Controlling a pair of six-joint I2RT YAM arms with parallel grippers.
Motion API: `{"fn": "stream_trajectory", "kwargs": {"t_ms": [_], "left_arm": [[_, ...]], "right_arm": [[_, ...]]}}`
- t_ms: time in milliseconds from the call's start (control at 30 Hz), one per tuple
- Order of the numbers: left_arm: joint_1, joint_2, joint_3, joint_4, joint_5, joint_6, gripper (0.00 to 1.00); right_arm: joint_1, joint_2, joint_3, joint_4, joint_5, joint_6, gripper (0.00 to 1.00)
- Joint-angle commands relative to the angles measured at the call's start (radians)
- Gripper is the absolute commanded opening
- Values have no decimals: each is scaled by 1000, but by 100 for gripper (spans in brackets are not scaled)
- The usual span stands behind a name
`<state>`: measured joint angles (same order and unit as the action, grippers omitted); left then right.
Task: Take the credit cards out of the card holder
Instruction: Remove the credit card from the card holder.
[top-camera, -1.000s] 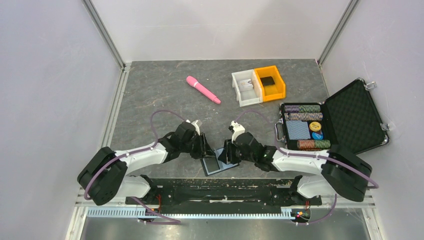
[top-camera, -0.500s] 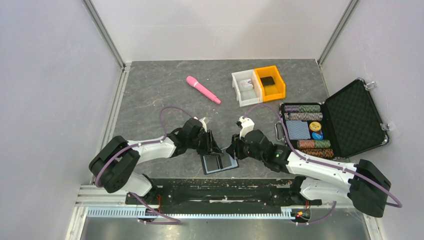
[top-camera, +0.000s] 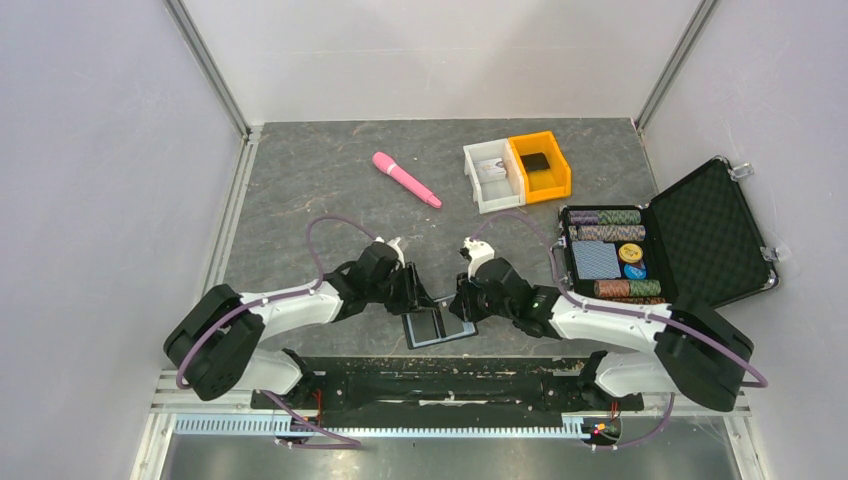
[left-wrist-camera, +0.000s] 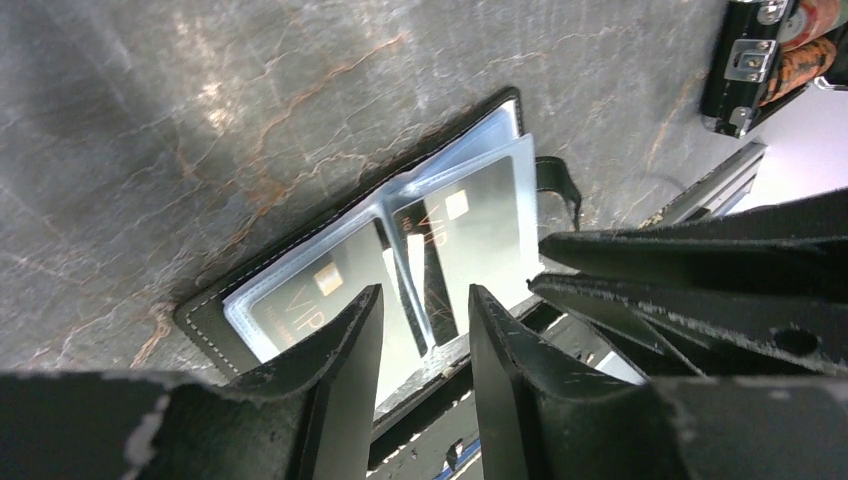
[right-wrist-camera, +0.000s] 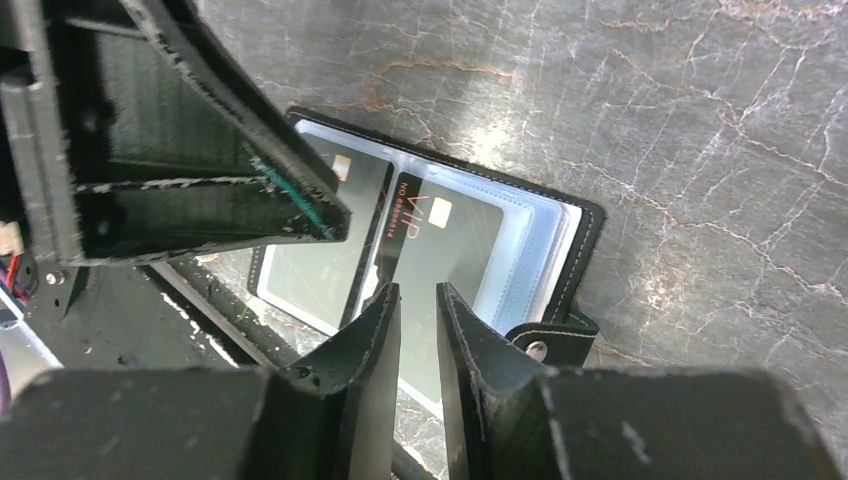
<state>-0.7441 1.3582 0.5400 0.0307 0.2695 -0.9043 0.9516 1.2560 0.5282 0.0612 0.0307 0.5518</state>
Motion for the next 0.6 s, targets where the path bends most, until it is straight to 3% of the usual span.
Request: {"fn": "stream_trajectory", "kwargs": {"t_ms": [0,300,567], "left_arm": [[-6,-14,-20,33,1,-29,44],[-10,14,-43,116,23,-25,46],[-15,40,-56,170,8,-28,46]], "right_arm": [[-20,47,-18,77,-26,-4,22],[-41,79,-153,154,-28,56,19],[-45,66,-178,163,-25,62,18]]}}
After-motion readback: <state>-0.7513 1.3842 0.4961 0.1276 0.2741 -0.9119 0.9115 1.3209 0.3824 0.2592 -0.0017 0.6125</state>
